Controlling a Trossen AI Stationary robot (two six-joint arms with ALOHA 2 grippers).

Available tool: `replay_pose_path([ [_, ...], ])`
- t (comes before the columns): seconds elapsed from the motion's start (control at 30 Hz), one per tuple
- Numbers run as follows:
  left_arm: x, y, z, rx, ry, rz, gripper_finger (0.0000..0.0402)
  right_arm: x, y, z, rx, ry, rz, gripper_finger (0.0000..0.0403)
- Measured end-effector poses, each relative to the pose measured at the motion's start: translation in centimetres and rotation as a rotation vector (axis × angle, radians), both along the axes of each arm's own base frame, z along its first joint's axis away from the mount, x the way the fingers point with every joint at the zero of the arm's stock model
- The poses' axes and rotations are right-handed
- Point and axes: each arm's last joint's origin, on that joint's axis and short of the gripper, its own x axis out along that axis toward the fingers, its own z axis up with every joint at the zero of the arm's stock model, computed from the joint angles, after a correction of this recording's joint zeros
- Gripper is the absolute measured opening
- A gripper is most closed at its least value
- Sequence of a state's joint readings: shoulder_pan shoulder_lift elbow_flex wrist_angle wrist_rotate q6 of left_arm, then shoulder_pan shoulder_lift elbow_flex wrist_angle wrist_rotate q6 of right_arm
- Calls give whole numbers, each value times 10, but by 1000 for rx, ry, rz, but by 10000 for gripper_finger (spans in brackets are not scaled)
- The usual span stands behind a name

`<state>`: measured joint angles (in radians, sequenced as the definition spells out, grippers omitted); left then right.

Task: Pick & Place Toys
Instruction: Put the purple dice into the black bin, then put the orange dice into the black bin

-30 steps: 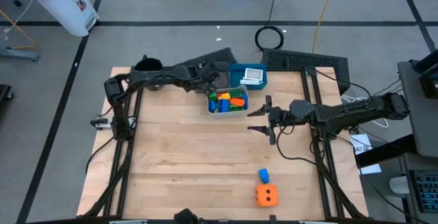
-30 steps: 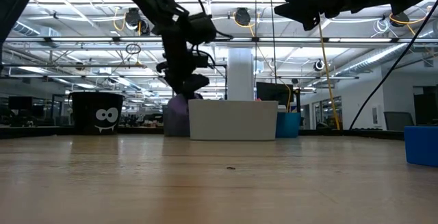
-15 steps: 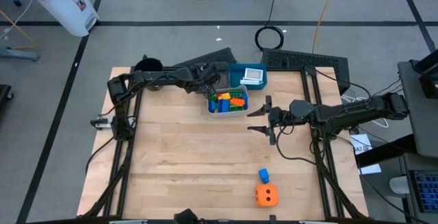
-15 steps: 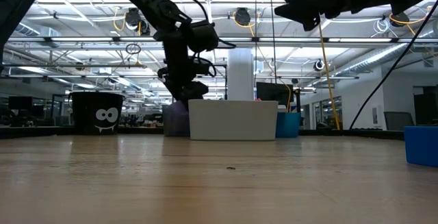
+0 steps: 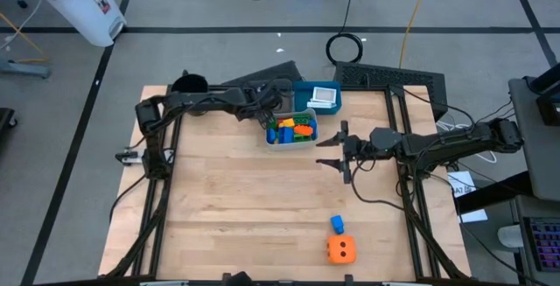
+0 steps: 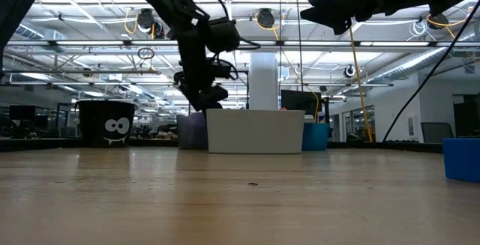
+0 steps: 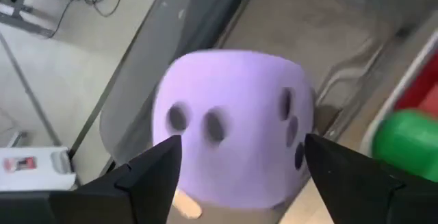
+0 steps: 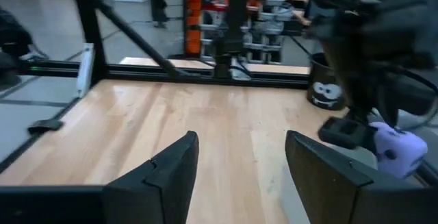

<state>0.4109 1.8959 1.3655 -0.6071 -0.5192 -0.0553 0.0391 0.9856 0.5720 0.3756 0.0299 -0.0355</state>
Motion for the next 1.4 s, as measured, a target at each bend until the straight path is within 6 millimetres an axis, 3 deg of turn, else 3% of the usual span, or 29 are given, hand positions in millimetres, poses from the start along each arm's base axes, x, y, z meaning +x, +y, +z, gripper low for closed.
replay_pose_path([
  [0.3, -1, -22, 35, 28, -72, -105, 323, 0, -1, 0, 13, 5, -28, 246],
  [0.47, -17, -46, 80, -30, -274, -69, 313, 0, 1, 0, 25, -3, -22, 263],
  [0.57, -28, -72, 99, -26, -438, -131, 310, 0, 5, 0, 25, -1, -4, 271],
  [0.73, -52, -121, 94, 64, -709, -270, 318, -1, 15, -1, 26, 10, 46, 276],
  [0.93, -75, -158, 70, 16, -945, -360, 323, -2, 29, 7, 29, -68, 115, 277],
  [1.07, -79, -169, 60, 2, -991, -395, 316, -4, 39, 21, 52, -215, 163, 277],
  [1.17, -78, -171, 57, -14, -970, -392, 310, -3, 48, 37, 53, -219, 223, 278],
  [1.27, -78, -170, 53, -25, -948, -378, 308, 3, 63, 58, 38, -99, 279, 292],
  [1.4, -79, -167, 52, -37, -950, -346, 314, 20, 86, 76, 6, 194, 335, 329],
])
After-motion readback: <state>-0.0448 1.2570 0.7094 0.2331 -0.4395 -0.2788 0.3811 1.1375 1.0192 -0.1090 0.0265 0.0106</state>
